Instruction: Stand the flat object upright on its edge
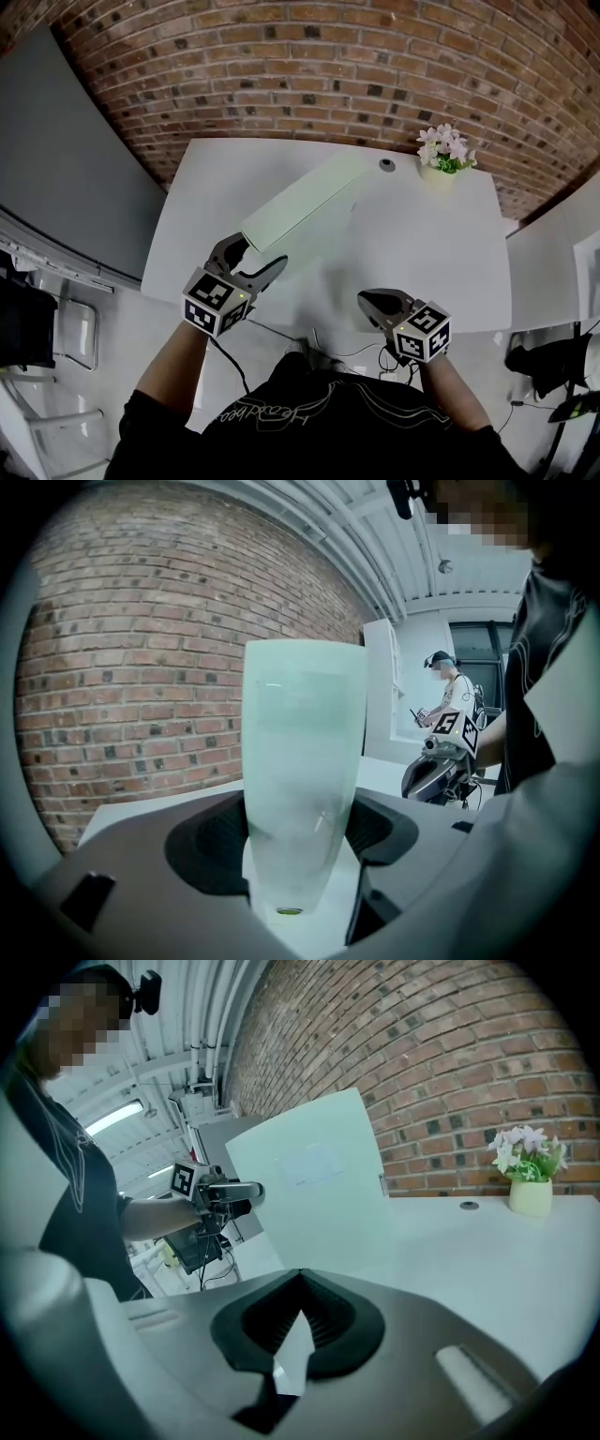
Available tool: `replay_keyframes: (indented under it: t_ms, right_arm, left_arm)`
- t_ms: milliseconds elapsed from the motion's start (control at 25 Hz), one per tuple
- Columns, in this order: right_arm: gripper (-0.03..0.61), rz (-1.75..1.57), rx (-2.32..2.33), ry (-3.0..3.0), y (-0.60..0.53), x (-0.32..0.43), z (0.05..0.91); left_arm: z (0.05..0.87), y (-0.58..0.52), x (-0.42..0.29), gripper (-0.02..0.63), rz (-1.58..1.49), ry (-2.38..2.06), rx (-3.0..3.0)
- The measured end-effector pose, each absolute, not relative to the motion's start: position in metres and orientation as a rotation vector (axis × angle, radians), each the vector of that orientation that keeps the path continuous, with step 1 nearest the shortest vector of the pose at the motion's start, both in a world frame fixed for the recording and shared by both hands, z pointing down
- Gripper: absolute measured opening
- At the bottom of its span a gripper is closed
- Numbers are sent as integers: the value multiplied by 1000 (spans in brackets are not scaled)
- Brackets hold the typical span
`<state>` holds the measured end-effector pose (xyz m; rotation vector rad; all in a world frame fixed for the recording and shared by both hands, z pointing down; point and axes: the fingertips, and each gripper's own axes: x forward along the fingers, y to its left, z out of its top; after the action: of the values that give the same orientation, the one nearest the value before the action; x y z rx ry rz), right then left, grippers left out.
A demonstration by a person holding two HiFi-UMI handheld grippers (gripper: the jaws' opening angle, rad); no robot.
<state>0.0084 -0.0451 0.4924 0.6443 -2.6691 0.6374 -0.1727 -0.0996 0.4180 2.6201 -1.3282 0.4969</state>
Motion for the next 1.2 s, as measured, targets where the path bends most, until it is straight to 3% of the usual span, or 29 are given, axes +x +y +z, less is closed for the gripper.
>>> replay_keyframes:
  t_ms: [1200]
  right_arm:
    - [6, 576, 505, -2742, -17, 59, 479]
  left_arm:
    - [422, -65, -123, 299, 405, -1861, 2115]
